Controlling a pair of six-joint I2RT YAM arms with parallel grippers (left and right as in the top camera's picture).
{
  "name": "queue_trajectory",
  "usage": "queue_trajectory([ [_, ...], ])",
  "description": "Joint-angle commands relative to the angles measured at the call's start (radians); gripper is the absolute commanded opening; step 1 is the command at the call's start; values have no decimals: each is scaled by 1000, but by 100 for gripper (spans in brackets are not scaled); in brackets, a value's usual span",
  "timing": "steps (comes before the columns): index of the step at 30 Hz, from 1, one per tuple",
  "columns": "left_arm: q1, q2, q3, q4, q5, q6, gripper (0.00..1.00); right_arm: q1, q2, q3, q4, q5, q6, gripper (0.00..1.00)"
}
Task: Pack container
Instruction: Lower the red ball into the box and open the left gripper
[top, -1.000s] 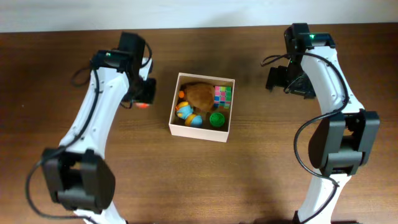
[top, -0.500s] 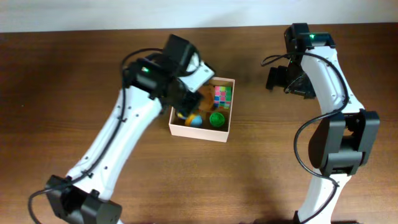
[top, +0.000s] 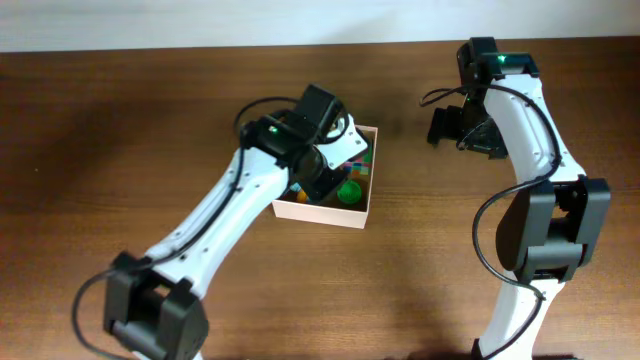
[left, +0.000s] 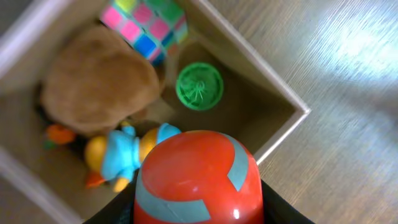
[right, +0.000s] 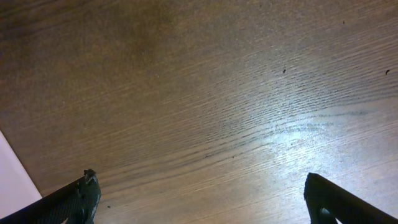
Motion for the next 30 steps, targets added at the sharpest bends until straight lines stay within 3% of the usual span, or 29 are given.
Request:
queue_trajectory([
  [1,2,53,-10,22,15,20,33,-7,-23,1,0,-2,-10,99],
  [11,2,100,-10,52,26,20,33,-7,-23,1,0,-2,-10,99],
  [14,2,100,-10,51,26,19,48,-7,-23,1,0,-2,-10,99],
  [16,2,100,-10,51,26,19,75,-7,-23,1,0,-2,-10,99],
  [17,2,100,-10,51,26,20,82,-7,-23,1,0,-2,-10,99],
  [22,2,100,-10,51,26,20,94,-7,-23,1,0,-2,-10,99],
  [30,2,100,-9,51,25,12,95,-7,-23,1,0,-2,-10,99],
])
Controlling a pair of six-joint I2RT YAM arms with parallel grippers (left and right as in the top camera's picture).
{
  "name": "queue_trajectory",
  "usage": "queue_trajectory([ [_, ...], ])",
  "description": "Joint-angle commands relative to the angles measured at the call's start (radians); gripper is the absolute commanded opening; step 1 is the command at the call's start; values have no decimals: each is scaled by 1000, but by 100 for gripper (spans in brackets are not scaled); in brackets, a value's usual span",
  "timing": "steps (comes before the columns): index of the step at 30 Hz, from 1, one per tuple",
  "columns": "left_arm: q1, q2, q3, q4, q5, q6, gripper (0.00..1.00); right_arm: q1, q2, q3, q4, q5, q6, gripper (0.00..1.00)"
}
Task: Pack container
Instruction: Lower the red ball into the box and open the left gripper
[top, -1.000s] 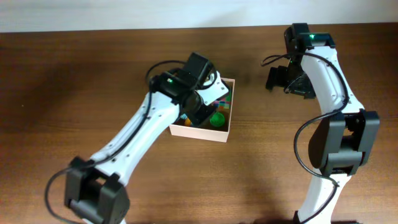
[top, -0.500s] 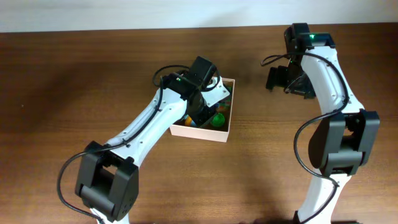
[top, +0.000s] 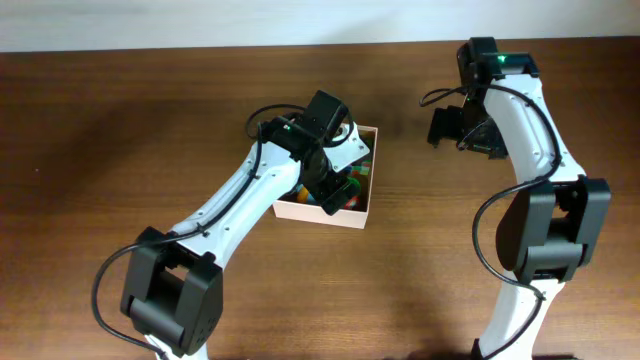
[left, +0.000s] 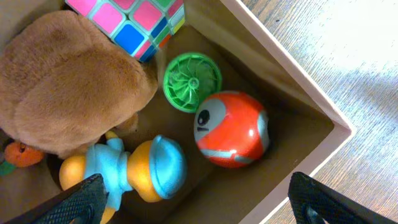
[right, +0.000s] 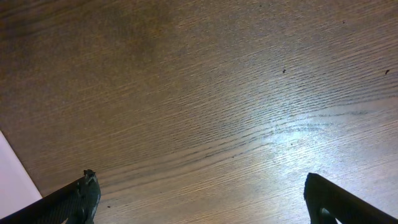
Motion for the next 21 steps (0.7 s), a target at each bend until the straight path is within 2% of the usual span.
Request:
queue_trajectory([
  [1,3,8,3,3,14,-10,95,-7,-23,1,0,-2,-10,99],
  [12,121,2,72,-2,-4,-222,98,-7,-23,1,0,-2,-10,99],
  [17,144,-35,113,-24,-10,-249,100,-7,-23,1,0,-2,-10,99],
  [21,161,-97,137,-35,-112,-333,99,-7,-23,1,0,-2,-10,99],
])
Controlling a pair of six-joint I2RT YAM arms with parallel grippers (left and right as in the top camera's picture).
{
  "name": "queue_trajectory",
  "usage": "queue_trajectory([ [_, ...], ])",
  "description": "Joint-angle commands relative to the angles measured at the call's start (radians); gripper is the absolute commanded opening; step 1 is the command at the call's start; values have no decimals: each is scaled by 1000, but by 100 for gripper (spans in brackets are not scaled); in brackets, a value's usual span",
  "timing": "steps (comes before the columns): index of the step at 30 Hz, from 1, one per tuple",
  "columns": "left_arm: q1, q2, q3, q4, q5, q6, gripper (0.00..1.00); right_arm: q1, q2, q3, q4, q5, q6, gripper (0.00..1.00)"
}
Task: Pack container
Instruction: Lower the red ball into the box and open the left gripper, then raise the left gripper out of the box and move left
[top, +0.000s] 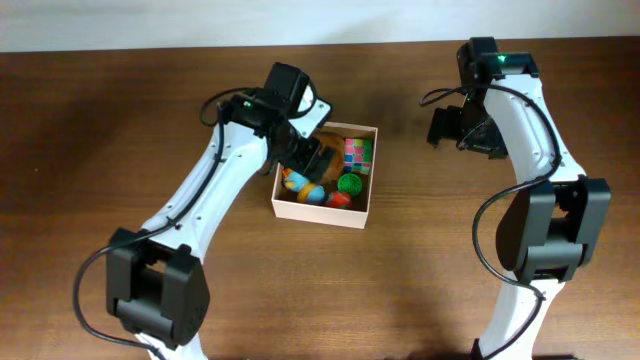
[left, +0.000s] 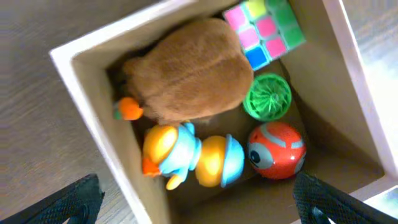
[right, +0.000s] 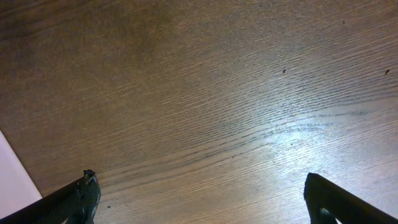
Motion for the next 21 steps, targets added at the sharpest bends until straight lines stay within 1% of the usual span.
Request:
queue_trajectory([
  [1,21,-106,45,-9,-111,-101,99,-7,-23,1,0,-2,-9,99],
  [6,71,-184,45,-15,-181,-130,99,-7,-23,1,0,-2,-9,99],
  [11,157,-219,45,-51,-198,-179,99,-7,-23,1,0,-2,-10,99],
  [17,221,-216,45,-98,-198,-177,99,-7,-23,1,0,-2,-9,99],
  [21,240,-216,44,-98,-202,-147,99,-7,-23,1,0,-2,-9,99],
])
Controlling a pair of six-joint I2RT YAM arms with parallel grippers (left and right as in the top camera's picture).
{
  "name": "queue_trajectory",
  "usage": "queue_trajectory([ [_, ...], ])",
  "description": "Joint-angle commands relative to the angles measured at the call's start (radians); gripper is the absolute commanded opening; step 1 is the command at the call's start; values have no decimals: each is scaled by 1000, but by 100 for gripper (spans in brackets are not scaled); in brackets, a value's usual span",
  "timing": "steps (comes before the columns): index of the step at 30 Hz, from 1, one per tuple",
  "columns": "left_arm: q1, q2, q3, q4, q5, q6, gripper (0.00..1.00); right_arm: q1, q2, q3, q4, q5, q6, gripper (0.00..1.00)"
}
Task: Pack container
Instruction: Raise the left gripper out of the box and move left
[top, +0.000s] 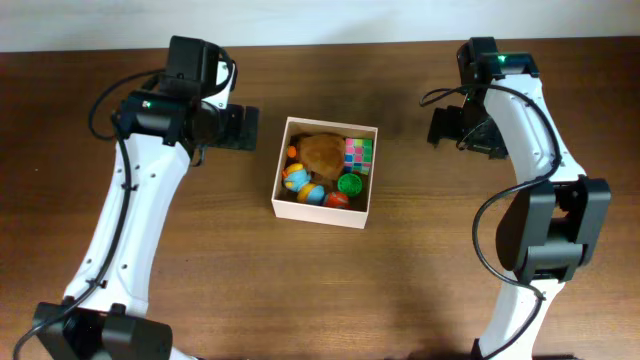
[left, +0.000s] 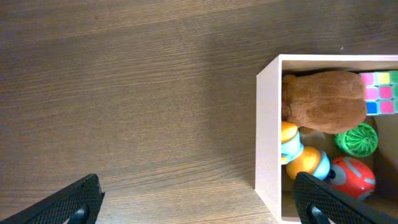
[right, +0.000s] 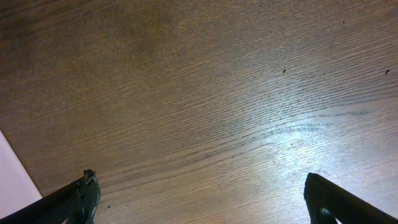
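Note:
The pale cardboard box (top: 320, 212) stands mid-table, its near wall (left: 267, 143) showing in the left wrist view. Inside lie a brown plush (top: 320, 150), a colourful puzzle cube (top: 358, 152), a green disc (top: 349, 184), a red ball (left: 351, 175) and an orange-and-blue duck toy (left: 301, 155). My left gripper (top: 245, 128) hangs open and empty just left of the box (left: 196, 205). My right gripper (top: 445, 125) is open and empty over bare wood to the right (right: 202, 199).
Dark wooden table (top: 420, 280) all round the box. A white wall edge runs along the back (top: 300, 20) and shows in the corner of the right wrist view (right: 12, 180). Nothing else lies on the wood.
My left gripper was over the box's left rim and now hangs to the left of the box above bare table, still open. The toys and my right arm have not moved.
First my left gripper was shut on the red ball just above the box. Then it was open, with the ball lying in the box beside the green disc. It then stood higher over the box, and now it is left of it. My right arm stayed still.

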Motion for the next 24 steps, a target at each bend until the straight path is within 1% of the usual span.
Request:
queue_trajectory([
  [1,16,-6,13,-4,-14,16,99,-7,-23,1,0,-2,-9,99],
  [8,34,11,11,3,-15,16,99,-7,-23,1,0,-2,-9,99],
  [16,39,93,0,9,-15,16,99,-7,-23,1,0,-2,-9,99],
  [24,39,152,0,14,-53,16,99,-7,-23,1,0,-2,-9,99],
])
